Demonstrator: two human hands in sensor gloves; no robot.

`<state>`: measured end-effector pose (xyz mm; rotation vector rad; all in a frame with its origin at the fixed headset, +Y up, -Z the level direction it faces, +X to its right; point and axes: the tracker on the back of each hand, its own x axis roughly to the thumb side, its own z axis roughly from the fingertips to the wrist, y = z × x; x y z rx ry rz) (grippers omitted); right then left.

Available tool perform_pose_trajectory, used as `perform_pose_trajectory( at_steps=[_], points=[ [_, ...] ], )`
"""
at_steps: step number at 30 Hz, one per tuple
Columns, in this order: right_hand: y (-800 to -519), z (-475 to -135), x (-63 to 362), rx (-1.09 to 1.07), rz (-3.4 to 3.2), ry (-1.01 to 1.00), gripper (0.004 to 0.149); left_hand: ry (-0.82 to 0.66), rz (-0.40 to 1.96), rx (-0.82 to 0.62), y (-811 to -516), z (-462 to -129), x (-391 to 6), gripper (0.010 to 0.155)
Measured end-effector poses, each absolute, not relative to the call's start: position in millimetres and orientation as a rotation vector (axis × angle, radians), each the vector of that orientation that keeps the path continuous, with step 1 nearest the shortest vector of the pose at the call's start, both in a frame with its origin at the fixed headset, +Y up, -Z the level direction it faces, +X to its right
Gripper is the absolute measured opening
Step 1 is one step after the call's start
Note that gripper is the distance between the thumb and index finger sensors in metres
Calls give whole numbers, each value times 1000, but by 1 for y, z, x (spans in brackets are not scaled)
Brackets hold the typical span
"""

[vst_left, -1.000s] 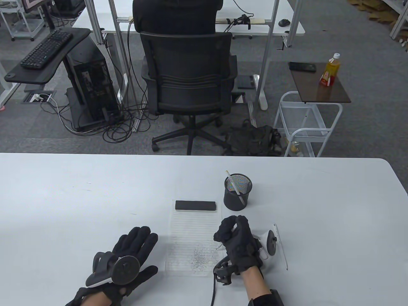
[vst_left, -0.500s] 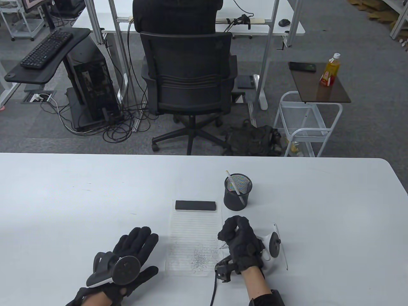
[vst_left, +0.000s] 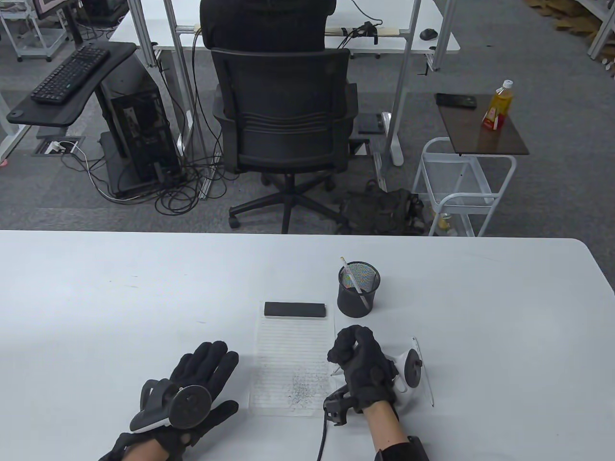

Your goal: Press to extend mechanical pencil leads

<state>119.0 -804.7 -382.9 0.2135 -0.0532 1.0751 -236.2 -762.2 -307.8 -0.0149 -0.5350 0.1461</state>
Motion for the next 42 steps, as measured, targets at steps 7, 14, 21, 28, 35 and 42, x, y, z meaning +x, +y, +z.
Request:
perform_pose_trajectory(
  at_steps=[7,14,21,28,35,42],
  points=[
    [-804,-383,119,218,1081,-55,52,-536,147,-12,-762,-308,-236,90],
    [-779,-381,121,316,1021,-48,65,-536,142,-7,-761,-308,-236,90],
    [-721,-379,145,326,1338,-31,56,-536,133,-2,-761,-308,-236,90],
    [-691,-384,196,175,2071,87,48,-535,129,2,-760,-308,-237,90],
    [-716,-395,236,163,2520,382,50,-535,127,3,-760,-308,-237,90],
    [-740,-401,256,169,3011,434,55,-532,123,-3,-760,-308,-237,90]
  ],
)
